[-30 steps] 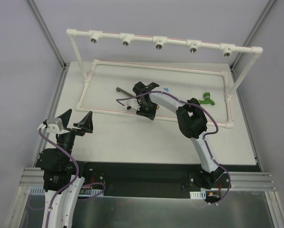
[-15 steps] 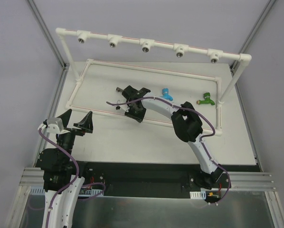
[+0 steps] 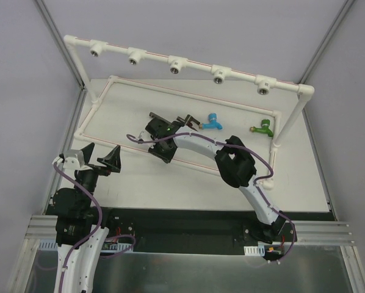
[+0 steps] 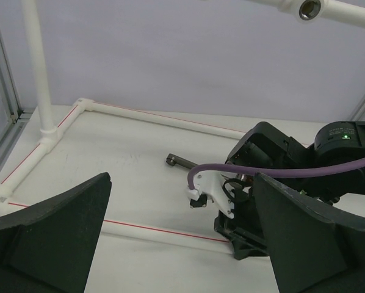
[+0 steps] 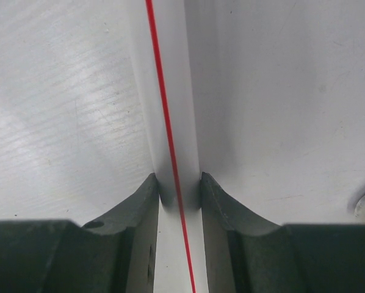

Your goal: Install the water faucets

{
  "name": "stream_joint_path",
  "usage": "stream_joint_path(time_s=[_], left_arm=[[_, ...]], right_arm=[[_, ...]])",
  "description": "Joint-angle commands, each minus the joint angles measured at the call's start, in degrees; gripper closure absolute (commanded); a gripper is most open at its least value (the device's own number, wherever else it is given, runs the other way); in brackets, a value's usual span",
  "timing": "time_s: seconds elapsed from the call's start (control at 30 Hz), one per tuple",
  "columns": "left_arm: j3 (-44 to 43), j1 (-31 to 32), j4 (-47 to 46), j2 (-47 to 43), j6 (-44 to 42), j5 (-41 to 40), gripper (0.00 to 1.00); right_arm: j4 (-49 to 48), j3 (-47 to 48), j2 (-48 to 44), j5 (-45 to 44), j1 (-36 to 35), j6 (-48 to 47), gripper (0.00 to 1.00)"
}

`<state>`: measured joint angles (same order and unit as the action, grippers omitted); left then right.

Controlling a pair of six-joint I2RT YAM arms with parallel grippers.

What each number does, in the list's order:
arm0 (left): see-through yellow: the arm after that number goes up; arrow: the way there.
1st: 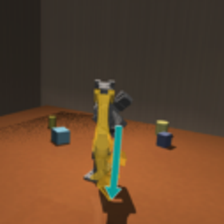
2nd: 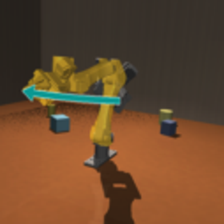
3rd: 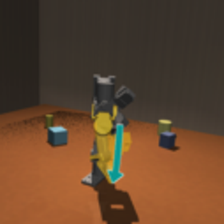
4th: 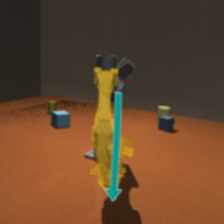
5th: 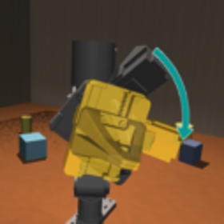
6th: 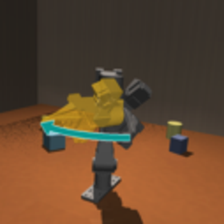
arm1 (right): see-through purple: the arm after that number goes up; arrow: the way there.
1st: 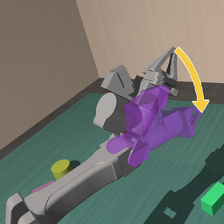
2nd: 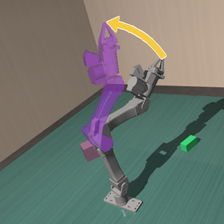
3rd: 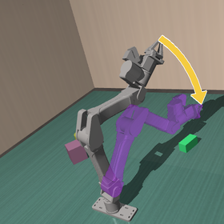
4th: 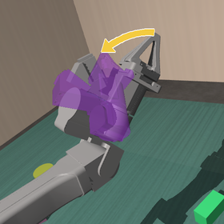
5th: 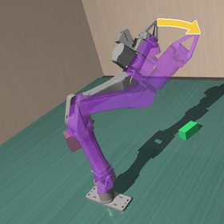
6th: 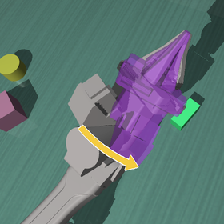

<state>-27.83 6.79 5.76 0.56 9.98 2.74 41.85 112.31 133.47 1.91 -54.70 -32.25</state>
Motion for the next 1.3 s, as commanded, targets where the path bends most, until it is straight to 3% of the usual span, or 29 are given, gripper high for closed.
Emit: stream_joint_path(time_s=[0.0, 0.1, 0.2, 0.47, 0.77, 1.27], left_arm=[[-0.90, -0.28, -0.84, 2.16, -0.40, 0.51, 0.01], [-1.25, -0.28, -0.66, 4.89, -0.57, 1.38, 0.01], [-1.61, -0.55, -0.57, 6.38, -0.66, 2.87, 0.01], [-1.34, -0.63, -0.57, 7.00, -0.57, 4.55, 0.01], [-1.26, -0.63, -0.49, 8.67, -1.01, 4.11, 0.01], [-2.14, -0.63, -0.57, 18.69, -1.63, 5.61, 0.01]], right_arm=[[-10.21, -0.41, -4.96, -0.06, 0.64, 4.48, 0.66], [-11.08, -8.12, -12.77, -0.77, 0.82, 3.69, 0.47], [-10.12, -14.99, -18.76, -1.12, 1.52, 2.37, 0.39], [-4.49, -32.47, -25.88, -3.67, 4.16, 0.96, 0.40], [-4.93, -37.52, -22.91, -7.09, 5.04, -0.79, 0.49], [-2.38, -23.20, -14.20, -5.61, 5.04, -9.94, 0.85]])
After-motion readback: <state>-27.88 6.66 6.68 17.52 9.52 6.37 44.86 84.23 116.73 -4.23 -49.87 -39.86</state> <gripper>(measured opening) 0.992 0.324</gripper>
